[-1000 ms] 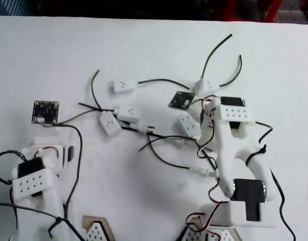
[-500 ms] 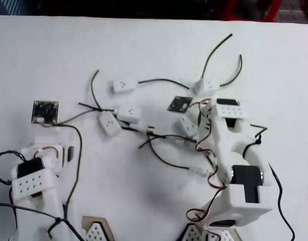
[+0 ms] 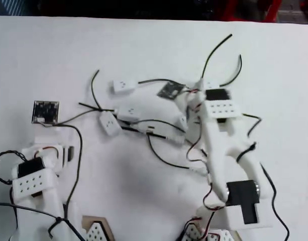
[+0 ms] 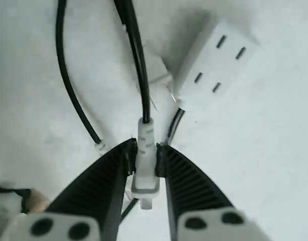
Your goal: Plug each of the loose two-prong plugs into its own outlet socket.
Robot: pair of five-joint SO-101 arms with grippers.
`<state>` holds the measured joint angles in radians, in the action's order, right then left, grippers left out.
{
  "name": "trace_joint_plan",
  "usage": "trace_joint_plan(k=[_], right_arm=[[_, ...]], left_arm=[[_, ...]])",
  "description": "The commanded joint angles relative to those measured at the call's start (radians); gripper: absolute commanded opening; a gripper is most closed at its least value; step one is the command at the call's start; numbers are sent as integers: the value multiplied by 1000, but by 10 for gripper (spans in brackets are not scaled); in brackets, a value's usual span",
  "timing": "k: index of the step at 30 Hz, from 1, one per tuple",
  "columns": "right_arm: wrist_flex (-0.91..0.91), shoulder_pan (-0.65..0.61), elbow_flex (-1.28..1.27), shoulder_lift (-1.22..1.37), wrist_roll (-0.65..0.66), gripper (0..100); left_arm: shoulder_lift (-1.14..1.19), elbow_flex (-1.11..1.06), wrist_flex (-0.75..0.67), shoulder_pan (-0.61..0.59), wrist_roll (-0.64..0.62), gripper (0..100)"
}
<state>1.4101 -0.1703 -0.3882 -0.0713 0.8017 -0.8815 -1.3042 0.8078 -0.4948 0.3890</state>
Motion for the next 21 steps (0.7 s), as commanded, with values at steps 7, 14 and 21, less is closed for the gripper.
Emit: trace_joint_plan(k=[7,14,21], right_arm=[[-225,-208,-104,50,-316,17],[-220,-225,-109,162,-318,87],[-74,-216,2,171,-316,98]], left_arm=[[-19,3,-21,1,-12,252],[-19,3,-21,1,-12,252],[-19,3,-21,1,-12,252]])
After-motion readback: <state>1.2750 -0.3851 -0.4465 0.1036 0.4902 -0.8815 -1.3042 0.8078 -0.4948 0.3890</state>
